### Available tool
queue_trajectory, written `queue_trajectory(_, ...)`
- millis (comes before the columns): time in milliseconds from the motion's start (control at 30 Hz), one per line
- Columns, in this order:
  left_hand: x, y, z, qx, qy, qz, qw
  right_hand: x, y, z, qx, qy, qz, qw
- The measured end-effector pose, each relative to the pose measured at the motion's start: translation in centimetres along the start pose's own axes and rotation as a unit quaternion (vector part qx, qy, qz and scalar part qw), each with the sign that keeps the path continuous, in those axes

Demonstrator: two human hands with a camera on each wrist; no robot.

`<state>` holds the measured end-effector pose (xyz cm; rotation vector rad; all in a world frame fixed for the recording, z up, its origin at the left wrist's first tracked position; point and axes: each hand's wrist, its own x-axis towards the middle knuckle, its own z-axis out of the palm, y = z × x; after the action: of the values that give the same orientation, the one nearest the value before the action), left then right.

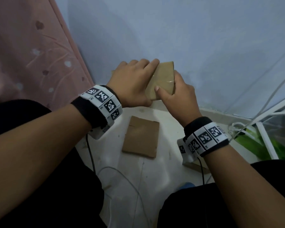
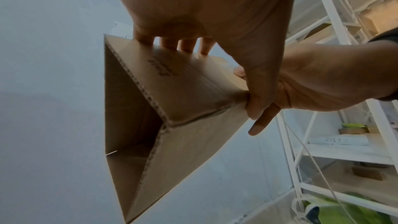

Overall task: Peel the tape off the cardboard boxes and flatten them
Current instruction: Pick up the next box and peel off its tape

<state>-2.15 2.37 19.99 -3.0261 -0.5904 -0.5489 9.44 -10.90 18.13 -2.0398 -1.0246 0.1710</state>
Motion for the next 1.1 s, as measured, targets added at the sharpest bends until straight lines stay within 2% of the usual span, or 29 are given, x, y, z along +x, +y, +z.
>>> queue_trajectory(100,1.6,0.6,-1.8,-0.008,0.037,0.006,0.999,1.2,-1.2,-2.1,-0.029,0.033,-0.024,0.999)
queue_trajectory(200,4.7,1.5,-4.7,0.007,0.092,0.023,0.995,3.4,-2.8,-4.9,-0.023,0.096,-0.051,0.994)
queue_trajectory(367,9.0,2.7,-8.3,0.02,0.11,0.034,0.993,6.4,-4.8,-8.2,-0.03,0.151,-0.061,0.986)
queue_trajectory(600,8.5,2.2,-4.6,0.008,0.09,0.027,0.996,6.1,-1.6,-5.9,-0.074,0.082,-0.066,0.992)
queue_trajectory(733,8.2,1.3,-3.9,0.025,0.097,0.031,0.994,5.9,-0.7,-4.6,-0.014,0.088,-0.081,0.993)
queue_trajectory(1100,7.1,0.4,-2.9,0.005,0.072,0.019,0.997,5.8,-0.8,-3.5,-0.014,0.039,-0.044,0.998)
